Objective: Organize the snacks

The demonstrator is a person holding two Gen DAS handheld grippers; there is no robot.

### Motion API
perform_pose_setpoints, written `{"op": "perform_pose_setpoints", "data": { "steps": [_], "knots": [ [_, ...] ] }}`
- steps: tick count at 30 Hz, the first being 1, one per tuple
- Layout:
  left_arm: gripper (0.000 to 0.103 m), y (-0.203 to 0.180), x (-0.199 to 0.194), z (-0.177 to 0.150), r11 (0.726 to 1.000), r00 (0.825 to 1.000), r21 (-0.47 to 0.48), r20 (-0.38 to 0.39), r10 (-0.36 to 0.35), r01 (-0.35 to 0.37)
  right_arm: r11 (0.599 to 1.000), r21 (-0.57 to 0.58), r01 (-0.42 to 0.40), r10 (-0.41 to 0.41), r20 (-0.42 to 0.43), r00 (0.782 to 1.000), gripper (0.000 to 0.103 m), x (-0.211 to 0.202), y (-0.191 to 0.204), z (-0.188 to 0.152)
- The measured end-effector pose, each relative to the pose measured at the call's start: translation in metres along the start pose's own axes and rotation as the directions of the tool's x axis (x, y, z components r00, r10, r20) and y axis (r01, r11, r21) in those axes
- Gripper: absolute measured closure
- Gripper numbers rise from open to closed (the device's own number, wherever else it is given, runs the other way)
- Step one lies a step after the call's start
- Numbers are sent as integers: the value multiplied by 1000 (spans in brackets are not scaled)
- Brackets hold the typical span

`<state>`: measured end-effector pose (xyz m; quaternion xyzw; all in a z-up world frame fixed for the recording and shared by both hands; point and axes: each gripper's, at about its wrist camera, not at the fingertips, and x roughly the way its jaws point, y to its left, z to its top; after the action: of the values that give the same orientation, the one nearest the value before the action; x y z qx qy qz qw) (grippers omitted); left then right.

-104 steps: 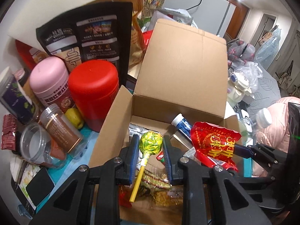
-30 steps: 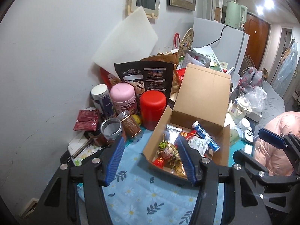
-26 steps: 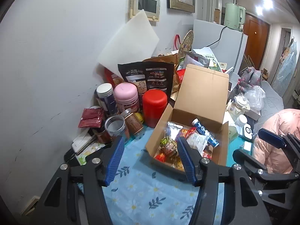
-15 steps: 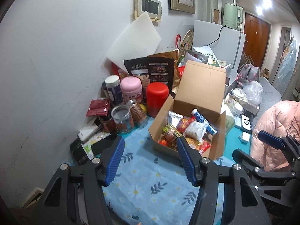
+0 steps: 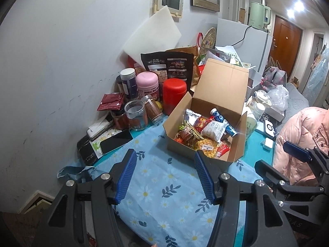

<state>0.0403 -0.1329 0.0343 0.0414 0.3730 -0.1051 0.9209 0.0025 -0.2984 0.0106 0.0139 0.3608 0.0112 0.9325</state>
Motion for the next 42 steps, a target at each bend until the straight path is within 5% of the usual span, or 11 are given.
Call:
{"op": "perform_pose_setpoints", "data": {
  "steps": [42],
  "knots": [
    [45, 5, -2, 3, 999, 1000, -39, -17, 1, -2, 1000, -27, -13, 12, -30, 999, 23, 9, -3, 3]
  ]
}}
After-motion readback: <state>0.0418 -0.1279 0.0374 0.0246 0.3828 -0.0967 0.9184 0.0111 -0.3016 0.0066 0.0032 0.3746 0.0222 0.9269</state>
